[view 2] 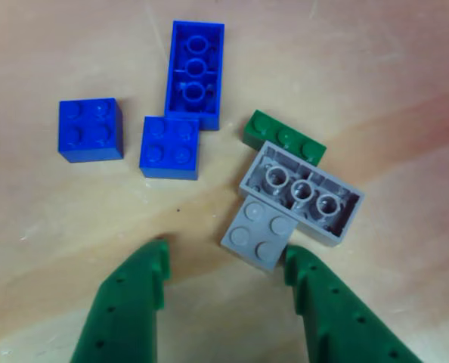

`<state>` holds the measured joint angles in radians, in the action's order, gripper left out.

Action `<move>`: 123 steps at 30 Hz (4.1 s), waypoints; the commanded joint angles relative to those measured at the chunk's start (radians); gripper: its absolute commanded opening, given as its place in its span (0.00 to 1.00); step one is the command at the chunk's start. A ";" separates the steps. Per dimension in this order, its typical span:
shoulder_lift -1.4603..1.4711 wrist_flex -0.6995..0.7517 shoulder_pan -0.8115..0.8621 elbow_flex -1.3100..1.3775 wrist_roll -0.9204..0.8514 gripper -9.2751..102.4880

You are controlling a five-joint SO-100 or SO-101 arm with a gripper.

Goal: Put all lego bricks in the bin.

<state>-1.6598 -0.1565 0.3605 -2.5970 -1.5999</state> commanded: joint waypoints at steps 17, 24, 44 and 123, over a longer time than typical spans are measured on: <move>-0.262 0.368 -0.146 0.107 0.238 0.08; -0.546 1.279 -0.715 0.607 0.716 0.08; -0.135 1.497 -1.160 1.071 1.085 0.32; -0.029 1.529 -1.206 1.017 1.032 0.16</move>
<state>-1.7656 1.3622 -0.7256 -1.6812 -0.6090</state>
